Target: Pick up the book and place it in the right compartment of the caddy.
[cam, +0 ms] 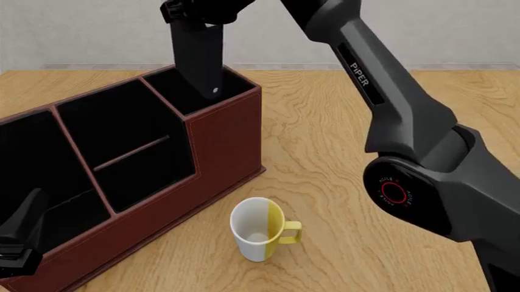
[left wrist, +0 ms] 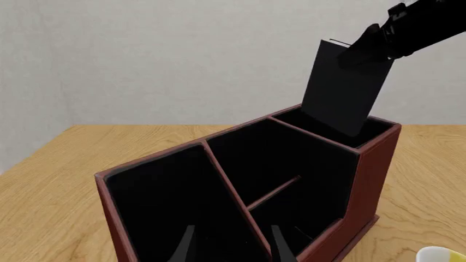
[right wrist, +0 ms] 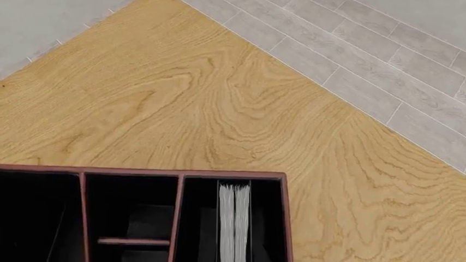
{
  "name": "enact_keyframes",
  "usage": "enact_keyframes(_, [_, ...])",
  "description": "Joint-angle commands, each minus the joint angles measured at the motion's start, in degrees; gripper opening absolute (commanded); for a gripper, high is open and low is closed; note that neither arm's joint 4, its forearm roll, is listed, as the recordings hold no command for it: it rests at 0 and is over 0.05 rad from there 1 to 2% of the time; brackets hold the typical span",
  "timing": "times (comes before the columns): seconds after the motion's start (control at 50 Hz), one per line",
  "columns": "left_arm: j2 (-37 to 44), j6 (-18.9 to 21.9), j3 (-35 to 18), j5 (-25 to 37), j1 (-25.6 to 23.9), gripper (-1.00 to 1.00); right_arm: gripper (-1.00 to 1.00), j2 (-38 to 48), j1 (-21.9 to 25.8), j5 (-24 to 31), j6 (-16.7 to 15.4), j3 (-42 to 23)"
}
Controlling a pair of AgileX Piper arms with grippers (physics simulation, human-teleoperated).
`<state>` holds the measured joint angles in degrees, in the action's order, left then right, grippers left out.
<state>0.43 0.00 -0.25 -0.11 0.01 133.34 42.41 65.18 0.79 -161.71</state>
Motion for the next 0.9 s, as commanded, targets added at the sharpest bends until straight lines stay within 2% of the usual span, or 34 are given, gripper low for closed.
enact_keyframes(0.02, [0.00, 0.01, 0.00, 0.00, 0.00, 1.00, -1.00, -0.28, -0.01, -0.19, 1.21, -0.48])
enact_keyframes(0.9, [0.00, 0.00, 0.00, 0.00, 0.01, 1.00, -1.00, 1.16, 0.28, 0.38, 2.18, -0.48])
